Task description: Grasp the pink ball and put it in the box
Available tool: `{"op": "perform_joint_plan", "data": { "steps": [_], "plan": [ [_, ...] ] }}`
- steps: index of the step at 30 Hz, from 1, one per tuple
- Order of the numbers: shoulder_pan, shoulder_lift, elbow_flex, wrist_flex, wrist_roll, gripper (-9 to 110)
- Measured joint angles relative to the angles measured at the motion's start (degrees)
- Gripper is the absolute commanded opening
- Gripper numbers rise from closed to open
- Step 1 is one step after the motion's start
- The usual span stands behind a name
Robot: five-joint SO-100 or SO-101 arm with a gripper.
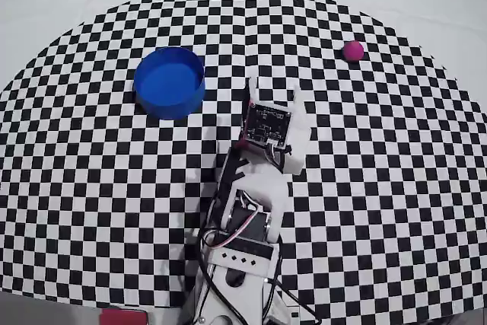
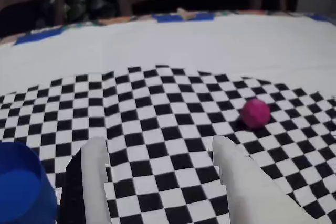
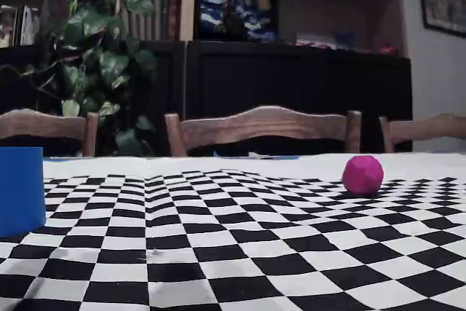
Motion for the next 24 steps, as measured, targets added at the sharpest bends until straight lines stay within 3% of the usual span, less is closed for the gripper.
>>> {"op": "perform_joint_plan", "data": {
  "steps": [24],
  "plan": [
    [10.3, 0.0, 0.0, -1.8, 0.0, 22]
  ]
}}
